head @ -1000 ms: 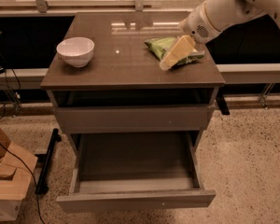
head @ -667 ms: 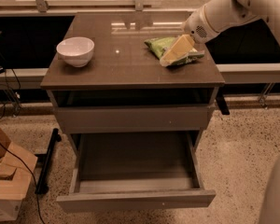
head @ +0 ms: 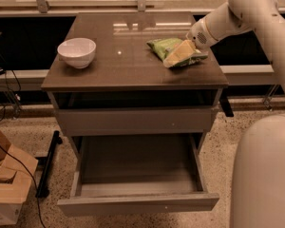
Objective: Place green jalapeno chip bag into middle drawer
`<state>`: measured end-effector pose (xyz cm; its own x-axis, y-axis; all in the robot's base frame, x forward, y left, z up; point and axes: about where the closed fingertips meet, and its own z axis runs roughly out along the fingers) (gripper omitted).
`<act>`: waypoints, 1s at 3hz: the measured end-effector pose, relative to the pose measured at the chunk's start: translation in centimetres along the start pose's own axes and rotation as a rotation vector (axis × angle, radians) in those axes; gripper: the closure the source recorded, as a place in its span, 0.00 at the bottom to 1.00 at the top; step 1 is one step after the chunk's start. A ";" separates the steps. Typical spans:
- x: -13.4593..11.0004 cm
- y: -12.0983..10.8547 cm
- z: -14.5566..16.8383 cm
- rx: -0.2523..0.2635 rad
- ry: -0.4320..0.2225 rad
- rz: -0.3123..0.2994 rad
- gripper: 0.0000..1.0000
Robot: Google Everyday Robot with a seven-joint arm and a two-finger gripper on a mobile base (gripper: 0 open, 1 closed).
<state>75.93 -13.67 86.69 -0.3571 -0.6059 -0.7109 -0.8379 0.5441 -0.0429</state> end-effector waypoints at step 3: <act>1.8 -1.3 0.9 0.001 0.144 -0.041 0.42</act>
Offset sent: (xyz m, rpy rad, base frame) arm 0.0212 -0.0326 -0.0140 -0.1016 0.0692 -0.0204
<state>76.79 -14.95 84.85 -0.3778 -0.7046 -0.6006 -0.8527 0.5176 -0.0708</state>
